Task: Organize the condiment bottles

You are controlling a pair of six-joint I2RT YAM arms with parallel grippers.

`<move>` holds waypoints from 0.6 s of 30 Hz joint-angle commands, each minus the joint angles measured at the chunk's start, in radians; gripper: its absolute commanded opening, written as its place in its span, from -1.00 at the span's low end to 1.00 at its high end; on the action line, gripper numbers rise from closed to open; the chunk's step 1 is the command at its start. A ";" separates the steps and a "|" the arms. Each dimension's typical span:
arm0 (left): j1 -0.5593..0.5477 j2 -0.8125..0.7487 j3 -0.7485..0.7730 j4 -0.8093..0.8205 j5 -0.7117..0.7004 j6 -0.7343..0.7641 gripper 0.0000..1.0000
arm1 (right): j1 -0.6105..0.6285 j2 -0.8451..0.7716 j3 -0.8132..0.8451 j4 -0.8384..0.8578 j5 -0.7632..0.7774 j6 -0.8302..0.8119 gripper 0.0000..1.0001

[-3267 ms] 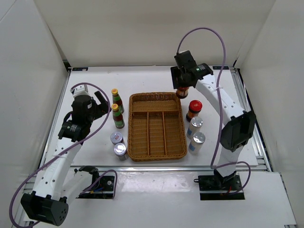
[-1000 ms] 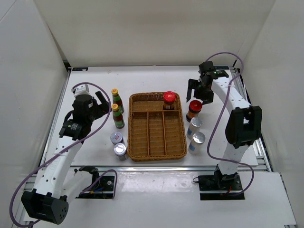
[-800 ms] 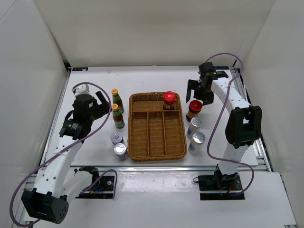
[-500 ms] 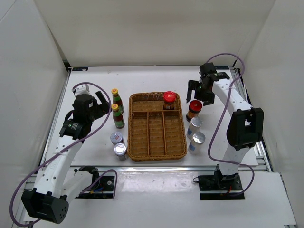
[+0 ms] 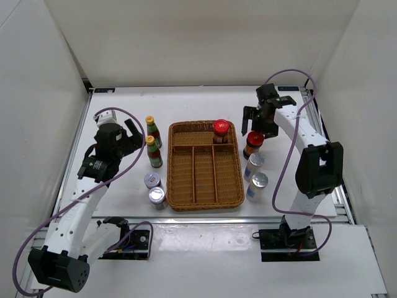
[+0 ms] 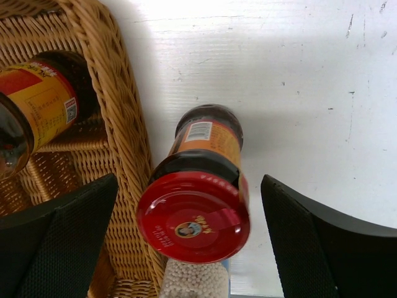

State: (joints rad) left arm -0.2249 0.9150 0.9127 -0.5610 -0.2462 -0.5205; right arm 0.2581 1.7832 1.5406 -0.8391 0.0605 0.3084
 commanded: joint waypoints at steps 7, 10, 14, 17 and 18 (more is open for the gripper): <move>-0.004 -0.005 0.009 0.004 -0.022 0.007 1.00 | 0.069 -0.008 -0.002 -0.028 0.136 0.006 0.79; -0.004 -0.005 0.009 0.004 -0.022 0.007 1.00 | 0.069 0.001 -0.002 -0.037 0.147 0.018 0.67; -0.004 -0.015 0.009 0.004 -0.022 0.007 1.00 | 0.069 0.010 -0.002 -0.048 0.147 0.018 0.53; -0.004 -0.015 0.009 0.004 -0.022 0.007 1.00 | 0.069 0.010 -0.002 -0.057 0.156 0.028 0.34; -0.004 -0.015 0.009 0.004 -0.022 0.007 1.00 | 0.069 0.010 -0.002 -0.057 0.156 0.028 0.30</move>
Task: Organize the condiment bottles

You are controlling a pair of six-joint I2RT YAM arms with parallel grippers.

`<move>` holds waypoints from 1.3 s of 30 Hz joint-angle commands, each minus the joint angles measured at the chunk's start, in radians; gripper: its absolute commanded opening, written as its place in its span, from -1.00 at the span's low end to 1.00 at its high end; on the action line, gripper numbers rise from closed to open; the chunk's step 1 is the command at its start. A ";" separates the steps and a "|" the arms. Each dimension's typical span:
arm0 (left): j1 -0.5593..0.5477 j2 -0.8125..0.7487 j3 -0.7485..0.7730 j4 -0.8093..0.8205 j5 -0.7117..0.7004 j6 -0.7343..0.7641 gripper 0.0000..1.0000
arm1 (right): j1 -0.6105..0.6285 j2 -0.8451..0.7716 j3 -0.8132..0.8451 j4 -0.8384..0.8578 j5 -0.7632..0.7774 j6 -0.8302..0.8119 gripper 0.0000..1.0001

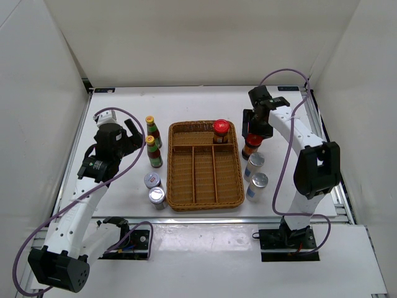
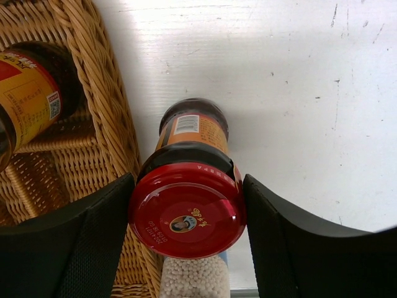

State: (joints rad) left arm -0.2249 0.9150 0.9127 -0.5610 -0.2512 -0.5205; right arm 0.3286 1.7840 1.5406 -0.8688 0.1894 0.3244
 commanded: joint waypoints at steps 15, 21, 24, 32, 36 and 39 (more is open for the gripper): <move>-0.004 -0.015 0.009 0.004 -0.008 -0.003 1.00 | 0.010 -0.060 0.349 -0.113 0.122 -0.030 -0.40; -0.004 -0.015 0.009 0.004 -0.008 -0.003 1.00 | 0.062 -0.003 0.578 -0.134 0.170 -0.088 -0.42; -0.004 -0.015 0.009 0.004 -0.008 -0.003 1.00 | 0.108 0.043 0.686 -0.124 0.179 -0.111 -0.47; -0.004 -0.015 0.009 0.004 0.001 -0.003 1.00 | 0.268 0.186 0.943 -0.087 0.168 -0.203 -0.55; -0.004 -0.024 0.000 0.004 -0.008 -0.003 1.00 | 0.357 0.195 0.938 -0.010 0.168 -0.251 -0.63; -0.004 -0.024 0.000 0.004 -0.008 -0.003 1.00 | 0.423 0.207 0.938 0.034 0.179 -0.272 -0.68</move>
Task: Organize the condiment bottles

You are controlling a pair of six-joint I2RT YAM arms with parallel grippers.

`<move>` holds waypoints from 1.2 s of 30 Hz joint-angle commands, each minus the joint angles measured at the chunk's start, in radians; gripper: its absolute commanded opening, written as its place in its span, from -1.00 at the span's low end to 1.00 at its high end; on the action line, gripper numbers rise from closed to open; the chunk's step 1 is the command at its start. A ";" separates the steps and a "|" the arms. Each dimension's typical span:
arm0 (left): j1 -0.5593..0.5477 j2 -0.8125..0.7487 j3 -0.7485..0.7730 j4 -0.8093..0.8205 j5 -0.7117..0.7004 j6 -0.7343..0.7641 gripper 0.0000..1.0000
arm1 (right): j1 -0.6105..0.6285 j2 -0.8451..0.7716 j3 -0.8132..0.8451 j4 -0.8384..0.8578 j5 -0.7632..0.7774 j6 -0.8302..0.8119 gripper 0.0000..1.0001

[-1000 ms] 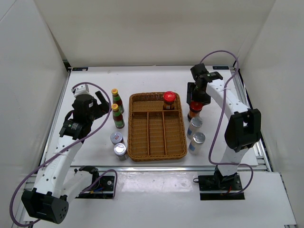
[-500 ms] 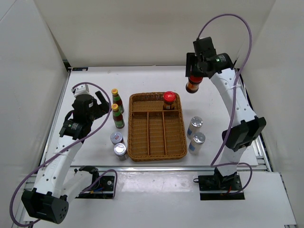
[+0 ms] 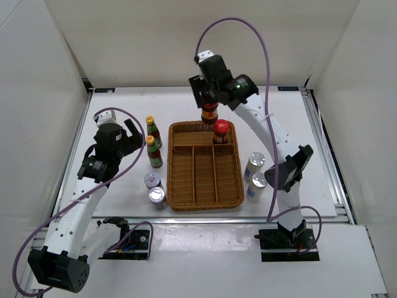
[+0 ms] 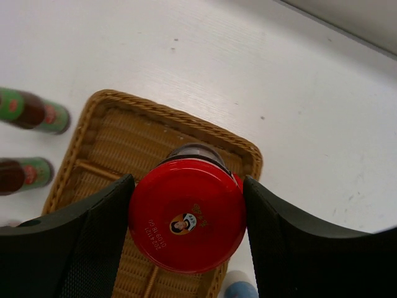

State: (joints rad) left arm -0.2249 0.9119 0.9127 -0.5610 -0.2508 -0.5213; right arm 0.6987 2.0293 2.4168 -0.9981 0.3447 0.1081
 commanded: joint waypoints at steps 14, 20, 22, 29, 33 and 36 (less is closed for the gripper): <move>-0.004 -0.021 0.000 0.004 -0.008 -0.002 1.00 | 0.044 0.126 -0.073 0.314 -0.194 0.002 -0.85; -0.004 -0.021 0.000 0.004 -0.018 -0.002 1.00 | 0.035 0.187 -0.119 0.375 -0.219 0.015 -0.85; -0.004 -0.021 0.000 0.004 -0.018 -0.002 1.00 | 0.035 0.187 -0.105 0.354 -0.219 0.024 -0.81; -0.004 -0.021 0.000 0.004 -0.027 -0.002 1.00 | 0.024 0.178 -0.136 0.377 -0.201 0.045 0.01; -0.004 -0.021 0.000 0.004 -0.036 -0.002 1.00 | 0.024 0.178 -0.125 0.331 -0.167 0.045 1.00; -0.004 -0.021 0.000 0.004 -0.036 -0.002 1.00 | 0.024 0.141 -0.085 0.285 -0.124 0.054 1.00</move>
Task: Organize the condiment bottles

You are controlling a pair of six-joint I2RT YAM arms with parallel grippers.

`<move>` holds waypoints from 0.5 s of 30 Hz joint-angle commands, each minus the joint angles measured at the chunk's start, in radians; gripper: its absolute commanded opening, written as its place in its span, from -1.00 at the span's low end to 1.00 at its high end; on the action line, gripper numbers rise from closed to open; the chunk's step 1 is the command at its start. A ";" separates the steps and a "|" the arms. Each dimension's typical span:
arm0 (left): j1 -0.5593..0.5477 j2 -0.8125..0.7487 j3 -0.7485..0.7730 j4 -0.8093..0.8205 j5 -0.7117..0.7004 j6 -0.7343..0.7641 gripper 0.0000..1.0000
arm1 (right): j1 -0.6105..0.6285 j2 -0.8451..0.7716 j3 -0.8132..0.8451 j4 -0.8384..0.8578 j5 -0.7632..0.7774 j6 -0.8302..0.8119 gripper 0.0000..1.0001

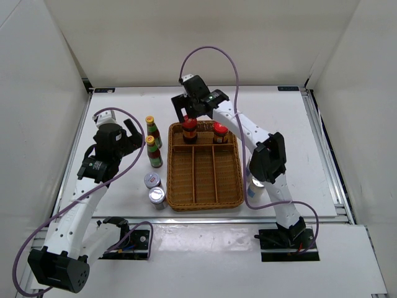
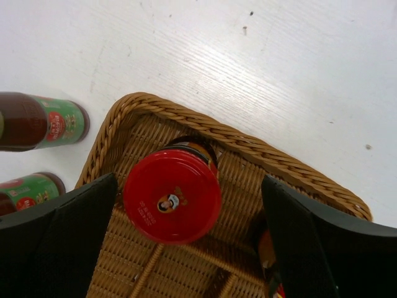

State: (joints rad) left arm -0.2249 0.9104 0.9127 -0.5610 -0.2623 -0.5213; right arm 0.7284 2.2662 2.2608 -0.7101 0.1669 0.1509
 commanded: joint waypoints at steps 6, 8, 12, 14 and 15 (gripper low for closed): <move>-0.004 -0.030 0.000 0.004 -0.025 -0.002 1.00 | -0.053 -0.308 -0.010 -0.149 0.288 0.016 1.00; -0.004 -0.030 0.000 0.004 -0.025 -0.002 1.00 | -0.104 -0.449 -0.120 -0.175 0.234 0.047 1.00; -0.004 -0.039 0.000 0.004 -0.025 -0.002 1.00 | -0.340 -0.605 -0.369 -0.248 -0.045 0.150 1.00; -0.004 -0.028 0.000 0.004 -0.025 -0.002 1.00 | -0.379 -0.668 -0.474 -0.259 -0.046 0.170 0.95; -0.004 -0.028 0.000 0.004 -0.015 -0.002 1.00 | -0.391 -0.686 -0.579 -0.259 -0.058 0.170 0.95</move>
State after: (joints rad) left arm -0.2249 0.8921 0.9123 -0.5606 -0.2733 -0.5213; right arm 0.3515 1.5845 1.8606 -0.8715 0.2153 0.2607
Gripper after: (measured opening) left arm 0.999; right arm 0.979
